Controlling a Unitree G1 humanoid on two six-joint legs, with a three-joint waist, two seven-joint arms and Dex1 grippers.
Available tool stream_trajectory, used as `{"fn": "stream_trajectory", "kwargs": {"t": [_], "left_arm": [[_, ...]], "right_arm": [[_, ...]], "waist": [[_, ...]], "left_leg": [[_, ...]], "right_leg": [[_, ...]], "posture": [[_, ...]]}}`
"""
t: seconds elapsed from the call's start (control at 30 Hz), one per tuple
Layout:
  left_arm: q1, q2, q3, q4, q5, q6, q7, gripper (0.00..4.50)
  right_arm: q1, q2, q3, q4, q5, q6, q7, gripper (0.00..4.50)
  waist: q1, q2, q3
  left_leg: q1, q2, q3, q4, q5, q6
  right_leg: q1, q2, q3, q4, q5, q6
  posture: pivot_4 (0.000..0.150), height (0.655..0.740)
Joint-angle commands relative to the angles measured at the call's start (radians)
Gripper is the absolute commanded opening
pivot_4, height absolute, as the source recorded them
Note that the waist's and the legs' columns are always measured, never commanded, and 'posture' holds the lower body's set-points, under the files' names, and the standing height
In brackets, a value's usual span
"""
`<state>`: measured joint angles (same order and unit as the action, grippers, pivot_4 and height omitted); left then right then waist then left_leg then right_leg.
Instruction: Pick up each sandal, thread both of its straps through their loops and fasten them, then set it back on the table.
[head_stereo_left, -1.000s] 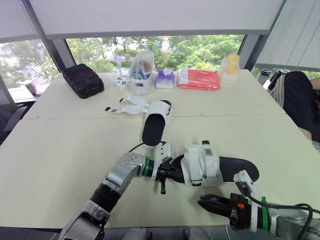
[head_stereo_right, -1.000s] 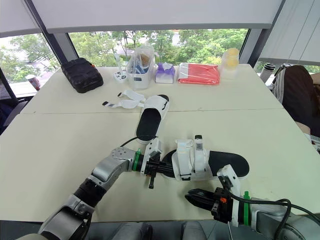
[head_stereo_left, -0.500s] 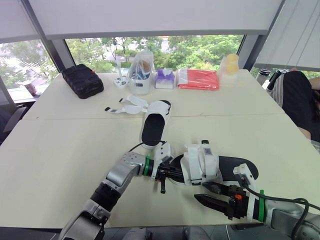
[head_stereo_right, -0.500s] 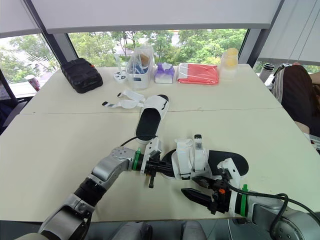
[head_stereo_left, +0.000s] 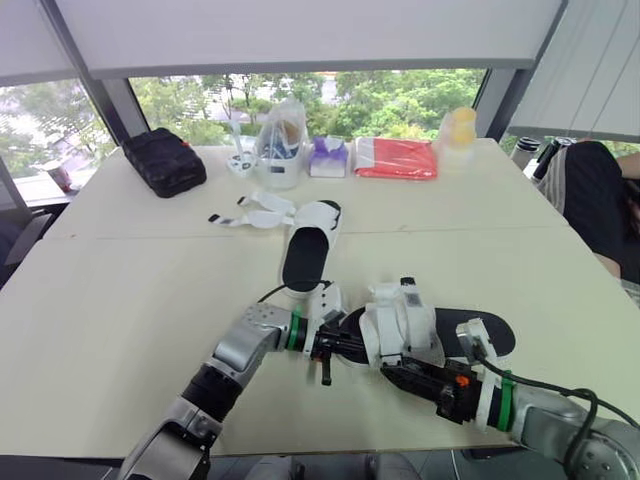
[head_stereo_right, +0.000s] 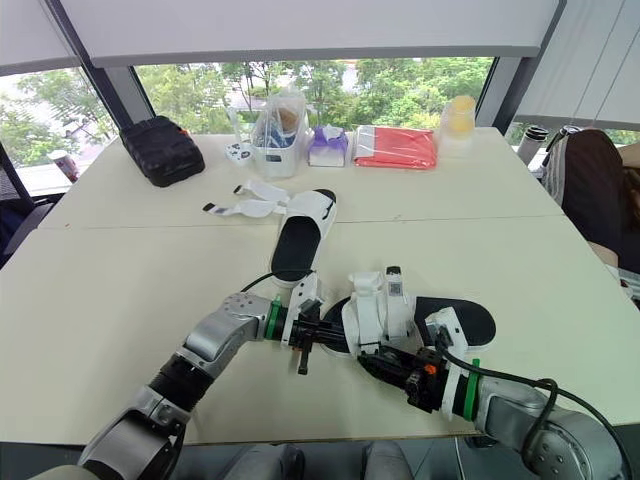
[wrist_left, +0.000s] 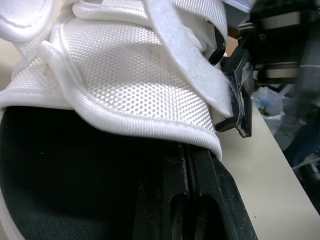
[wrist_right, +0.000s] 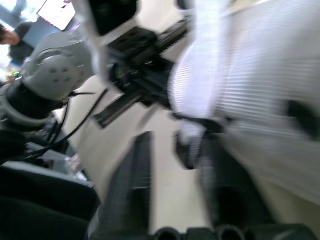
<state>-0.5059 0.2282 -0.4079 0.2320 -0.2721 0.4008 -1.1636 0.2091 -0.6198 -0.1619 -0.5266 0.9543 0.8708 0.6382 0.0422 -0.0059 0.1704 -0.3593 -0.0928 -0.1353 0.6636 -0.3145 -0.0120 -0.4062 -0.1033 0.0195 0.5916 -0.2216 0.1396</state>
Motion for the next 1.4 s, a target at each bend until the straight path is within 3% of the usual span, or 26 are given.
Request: {"fn": "stream_trajectory", "kwargs": {"t": [0.03, 0.27, 0.5, 0.77, 1.0, 1.17, 1.4], "left_arm": [[0.021, 0.006, -0.023, 0.053, 0.053, 0.016, 0.041, 0.0], [0.023, 0.006, -0.022, 0.051, 0.051, 0.021, 0.042, 0.0], [0.023, 0.005, -0.024, 0.054, 0.052, 0.021, 0.041, 0.0], [0.018, 0.007, -0.025, 0.06, 0.053, 0.022, 0.037, 0.0], [0.012, 0.008, -0.03, 0.067, 0.056, 0.019, 0.029, 0.0], [0.009, 0.005, -0.029, 0.071, 0.054, 0.021, 0.032, 0.0], [0.011, -0.001, -0.023, 0.071, 0.055, 0.025, 0.042, 0.0]], "right_arm": [[-0.014, 0.017, -0.006, -0.02, 0.022, -0.015, 0.004, 0.04], [0.053, -0.051, 0.007, -0.054, 0.027, 0.026, 0.056, 0.04], [0.204, -0.205, 0.055, -0.165, 0.003, 0.043, 0.169, 0.04], [0.268, -0.269, 0.008, -0.193, 0.009, 0.016, 0.207, 0.04], [0.125, -0.288, -0.137, -0.188, 0.292, 0.063, 0.175, 0.04], [-0.046, -0.255, -0.12, -0.133, 0.487, 0.074, 0.054, 0.04], [-0.212, -0.082, -0.047, 0.053, 0.538, 0.061, -0.192, 0.04]], "waist": [[0.0, 0.001, 0.0], [0.0, 0.0, 0.0], [0.0, 0.0, 0.0], [0.002, -0.001, 0.0], [0.0, -0.001, 0.0], [0.003, -0.002, 0.001], [0.004, -0.002, 0.001]], "left_leg": [[0.0, 0.0, 0.0, 0.0, 0.0, 0.0], [0.0, 0.0, 0.0, 0.0, 0.0, 0.0], [0.0, 0.0, 0.0, 0.0, 0.0, 0.0], [0.0, 0.0, 0.0, 0.0, 0.0, 0.0], [0.0, 0.0, 0.0, 0.0, 0.0, 0.0], [-0.001, 0.001, 0.0, 0.0, 0.0, 0.0], [-0.008, 0.0, -0.001, 0.0, 0.0, 0.001]], "right_leg": [[0.0, 0.0, 0.0, 0.0, 0.0, 0.0], [0.0, 0.0, 0.0, 0.0, -0.001, -0.001], [0.0, 0.0, 0.0, 0.0, -0.001, 0.0], [0.001, 0.0, -0.001, -0.001, -0.001, 0.002], [0.001, 0.0, -0.001, -0.002, -0.001, 0.001], [0.001, 0.0, -0.001, -0.003, -0.002, -0.002], [-0.004, 0.0, -0.001, -0.006, 0.005, -0.007]], "posture": [[0.15, 0.74], [0.15, 0.74], [0.15, 0.74], [0.15, 0.74], [0.15, 0.74], [0.15, 0.74], [0.15, 0.74]]}}
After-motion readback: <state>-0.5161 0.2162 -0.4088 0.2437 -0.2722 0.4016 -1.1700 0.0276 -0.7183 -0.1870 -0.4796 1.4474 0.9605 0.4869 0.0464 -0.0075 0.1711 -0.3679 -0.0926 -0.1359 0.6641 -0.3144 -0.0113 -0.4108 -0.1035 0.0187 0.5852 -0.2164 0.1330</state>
